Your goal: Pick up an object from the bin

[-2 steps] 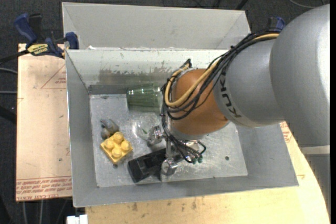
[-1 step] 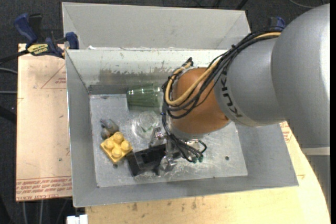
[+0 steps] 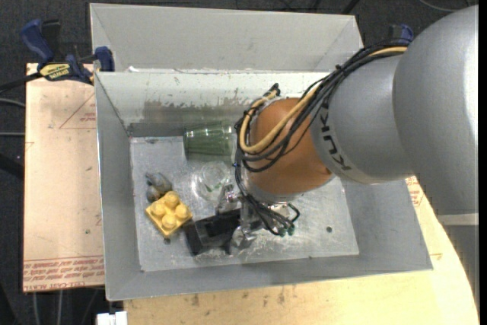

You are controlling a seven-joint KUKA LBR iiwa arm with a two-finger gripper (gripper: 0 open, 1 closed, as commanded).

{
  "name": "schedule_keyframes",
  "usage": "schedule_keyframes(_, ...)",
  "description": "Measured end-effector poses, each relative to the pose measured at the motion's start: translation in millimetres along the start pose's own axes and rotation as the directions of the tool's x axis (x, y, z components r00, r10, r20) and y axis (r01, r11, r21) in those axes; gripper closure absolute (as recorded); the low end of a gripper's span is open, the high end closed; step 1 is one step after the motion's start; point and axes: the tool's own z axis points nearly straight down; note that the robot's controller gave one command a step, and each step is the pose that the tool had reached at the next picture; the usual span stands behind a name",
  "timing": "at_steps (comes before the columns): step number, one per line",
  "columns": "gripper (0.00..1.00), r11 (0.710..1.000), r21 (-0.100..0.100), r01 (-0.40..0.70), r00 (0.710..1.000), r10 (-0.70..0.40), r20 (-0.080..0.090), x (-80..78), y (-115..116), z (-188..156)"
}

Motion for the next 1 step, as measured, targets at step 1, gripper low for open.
schedule_keyframes(1, 1.00, 1.000, 0.000, 0.000, 1.000, 0.000, -0.005, 1.6, 0.1, -3.0)
